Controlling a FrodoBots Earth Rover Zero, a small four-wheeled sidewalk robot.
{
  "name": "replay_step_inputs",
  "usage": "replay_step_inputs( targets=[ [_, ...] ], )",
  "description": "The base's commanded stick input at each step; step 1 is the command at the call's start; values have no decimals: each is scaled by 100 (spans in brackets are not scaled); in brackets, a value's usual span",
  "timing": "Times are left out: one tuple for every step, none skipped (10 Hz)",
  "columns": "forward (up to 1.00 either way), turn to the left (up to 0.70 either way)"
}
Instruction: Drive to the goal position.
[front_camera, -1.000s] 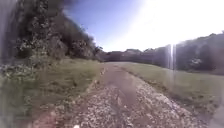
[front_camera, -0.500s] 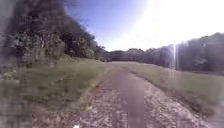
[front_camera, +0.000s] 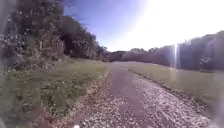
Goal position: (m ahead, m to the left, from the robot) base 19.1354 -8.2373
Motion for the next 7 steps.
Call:
replay_step_inputs(
  targets=[
    [100,2],
    [100,2],
    [100,0],
    [100,0],
    [100,0],
    [100,-40],
    [100,-40]
  ],
)
